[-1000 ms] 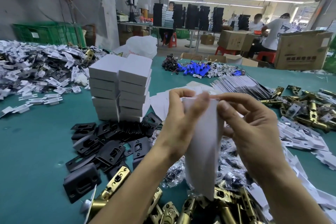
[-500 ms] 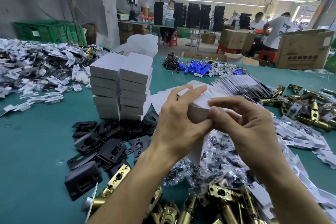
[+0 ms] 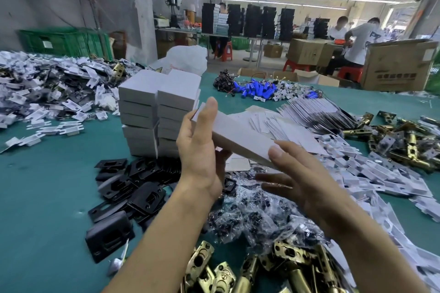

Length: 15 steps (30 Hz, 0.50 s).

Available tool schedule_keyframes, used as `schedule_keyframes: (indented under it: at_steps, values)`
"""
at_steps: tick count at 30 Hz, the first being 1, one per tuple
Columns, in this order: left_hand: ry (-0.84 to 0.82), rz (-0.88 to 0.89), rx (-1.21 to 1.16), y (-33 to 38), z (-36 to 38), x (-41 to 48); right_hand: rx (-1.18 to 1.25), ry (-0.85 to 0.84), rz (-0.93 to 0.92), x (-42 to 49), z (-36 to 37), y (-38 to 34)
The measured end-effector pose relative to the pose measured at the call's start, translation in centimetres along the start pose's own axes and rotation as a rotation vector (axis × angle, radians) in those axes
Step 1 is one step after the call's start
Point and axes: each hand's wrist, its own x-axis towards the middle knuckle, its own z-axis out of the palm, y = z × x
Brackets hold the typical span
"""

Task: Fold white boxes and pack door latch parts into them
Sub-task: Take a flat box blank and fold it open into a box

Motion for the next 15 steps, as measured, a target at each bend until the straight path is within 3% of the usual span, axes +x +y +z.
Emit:
schedule_keyframes:
  at_steps: [5,8,15]
  values:
    - [-0.024,-0.028,0.028,-0.1,0.3,-0.2,0.126,0.000,-0.078,0.0,-0.3,-0.1]
    - [-0.025,-0.069,0.073,-0.2,0.2,-0.2,0.028,0.045,-0.124,-0.2,-0.5,-0.4]
    - [-0.029,-0.111,0.486,0.0,-0.9,1.0,-0.059,0.111,-0.212,-0.6,-2.6,-1.1]
